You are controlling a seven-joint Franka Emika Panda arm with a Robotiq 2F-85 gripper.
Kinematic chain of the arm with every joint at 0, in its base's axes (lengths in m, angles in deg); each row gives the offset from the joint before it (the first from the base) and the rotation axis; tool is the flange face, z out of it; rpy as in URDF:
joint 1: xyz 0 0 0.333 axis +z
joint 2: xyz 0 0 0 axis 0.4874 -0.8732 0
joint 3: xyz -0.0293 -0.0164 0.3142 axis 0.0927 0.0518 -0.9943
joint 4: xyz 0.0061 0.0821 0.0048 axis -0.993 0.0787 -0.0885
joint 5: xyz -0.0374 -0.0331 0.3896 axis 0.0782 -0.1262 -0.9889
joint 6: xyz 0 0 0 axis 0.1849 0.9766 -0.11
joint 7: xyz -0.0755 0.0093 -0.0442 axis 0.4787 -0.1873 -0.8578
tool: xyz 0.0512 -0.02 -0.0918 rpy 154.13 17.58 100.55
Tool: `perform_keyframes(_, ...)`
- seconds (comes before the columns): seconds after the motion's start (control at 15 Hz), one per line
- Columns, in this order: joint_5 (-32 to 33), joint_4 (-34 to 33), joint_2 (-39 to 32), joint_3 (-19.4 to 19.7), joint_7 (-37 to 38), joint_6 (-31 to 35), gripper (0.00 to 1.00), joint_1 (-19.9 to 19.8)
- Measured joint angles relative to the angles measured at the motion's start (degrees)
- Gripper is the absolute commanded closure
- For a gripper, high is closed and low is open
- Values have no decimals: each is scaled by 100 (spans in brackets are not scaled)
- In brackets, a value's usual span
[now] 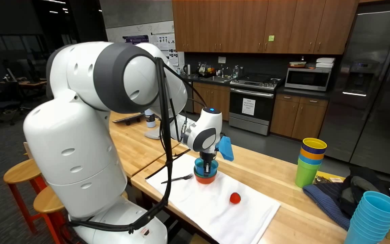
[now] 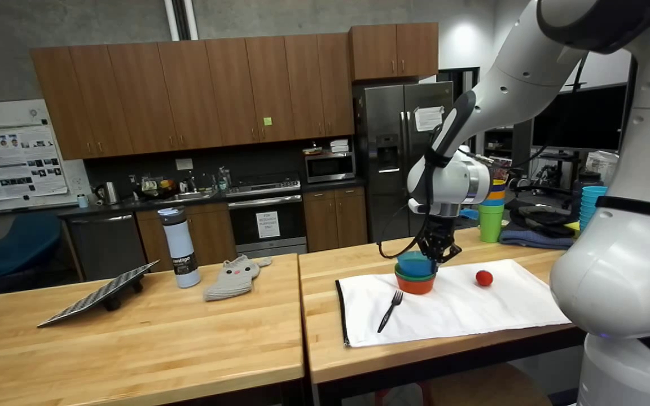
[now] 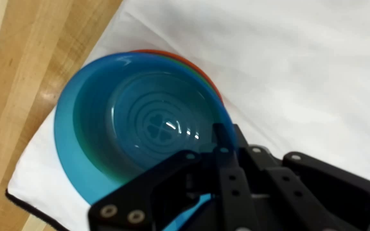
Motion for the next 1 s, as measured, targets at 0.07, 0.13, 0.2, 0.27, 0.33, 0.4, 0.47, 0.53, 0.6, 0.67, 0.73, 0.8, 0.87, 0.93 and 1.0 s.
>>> perform_keyframes(0.07, 100, 0, 16, 0, 47, -1, 99, -7)
perform_keyframes(0.13, 179, 0, 27, 0, 93, -1, 99, -8)
perform_keyframes(0.2, 226, 0, 31, 0, 113, -1, 99, -8)
perform_keyframes(0.27, 231, 0, 31, 0, 115, 13, 99, -5)
perform_keyframes(0.33, 228, 4, 25, -3, 113, 63, 99, 2)
perform_keyframes(0.4, 220, 17, 14, -6, 112, 146, 99, 21)
perform_keyframes(0.47, 212, 37, -1, -14, 111, 233, 99, 44)
perform_keyframes(0.53, 192, 53, -24, -23, 107, 294, 99, 70)
perform_keyframes(0.6, 170, 58, -59, -37, 105, 337, 99, 93)
perform_keyframes(0.67, 143, 62, -96, -56, 103, 388, 99, 112)
perform_keyframes(0.73, 127, 63, -136, -73, 101, 429, 71, 122)
perform_keyframes(0.8, 121, 64, -169, -86, 81, 444, 94, 123)
perform_keyframes(0.87, 127, 63, -197, -87, 105, 445, 90, 121)
perform_keyframes(0.93, 127, 62, -211, -87, 117, 448, 85, 120)
perform_keyframes(1.0, 127, 60, -212, -87, 121, 454, 77, 121)
